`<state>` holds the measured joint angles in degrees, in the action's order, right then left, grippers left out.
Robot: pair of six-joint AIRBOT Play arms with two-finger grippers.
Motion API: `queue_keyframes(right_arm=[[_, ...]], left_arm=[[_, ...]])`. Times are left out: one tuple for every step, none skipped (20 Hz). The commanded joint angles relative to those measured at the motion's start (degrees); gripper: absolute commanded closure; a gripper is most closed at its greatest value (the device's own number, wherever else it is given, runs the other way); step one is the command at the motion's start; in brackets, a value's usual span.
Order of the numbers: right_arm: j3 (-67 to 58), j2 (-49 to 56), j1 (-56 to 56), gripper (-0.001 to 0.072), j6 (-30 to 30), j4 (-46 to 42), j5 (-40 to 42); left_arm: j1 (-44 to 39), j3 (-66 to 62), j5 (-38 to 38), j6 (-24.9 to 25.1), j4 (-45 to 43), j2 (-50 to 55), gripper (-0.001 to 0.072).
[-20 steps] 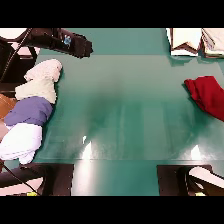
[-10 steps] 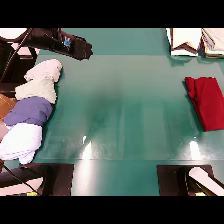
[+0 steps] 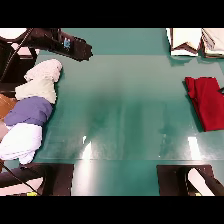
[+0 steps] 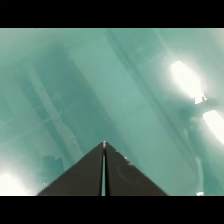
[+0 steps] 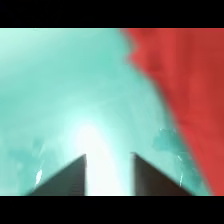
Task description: Fold the shirts.
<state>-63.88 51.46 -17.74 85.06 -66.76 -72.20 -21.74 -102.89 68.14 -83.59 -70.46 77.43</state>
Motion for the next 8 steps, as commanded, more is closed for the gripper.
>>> queue_keyframes(right_arm=[[-0.1, -0.7, 13.0, 0.0695, 0.0, 0.6, 2.5], [-0.1, -0.7, 15.7, 0.0695, 0.0, 0.6, 3.5], [-0.1, -0.7, 18.1, 0.0695, 0.0, 0.6, 4.5], [-0.1, -0.7, 19.8, 0.0694, 0.0, 0.6, 5.2], [-0.1, -0.7, 21.0, 0.0695, 0.0, 0.7, 5.2], [-0.1, -0.7, 21.7, 0.0694, 0.0, 0.7, 5.0], [-0.1, -0.7, 22.1, 0.0694, 0.0, 0.8, 4.8], [-0.1, -0.7, 22.2, 0.0695, 0.1, 0.8, 4.3]], left_arm=[[0.0, 0.0, -0.5, 0.0, 0.2, 0.0, 0.0682], [0.0, 0.0, -0.5, 0.0, 0.2, 0.0, 0.0681], [0.0, 0.0, -0.5, 0.0, 0.2, 0.0, 0.0681], [0.0, 0.0, -0.5, 0.0, 0.2, 0.0, 0.0681], [0.0, 0.0, -0.5, 0.0, 0.2, 0.0, 0.0681], [0.0, 0.0, -0.5, 0.0, 0.2, 0.0, 0.0681], [0.0, 0.0, -0.5, 0.0, 0.2, 0.0, 0.0681], [0.0, 0.0, -0.5, 0.0, 0.2, 0.0, 0.0681]])
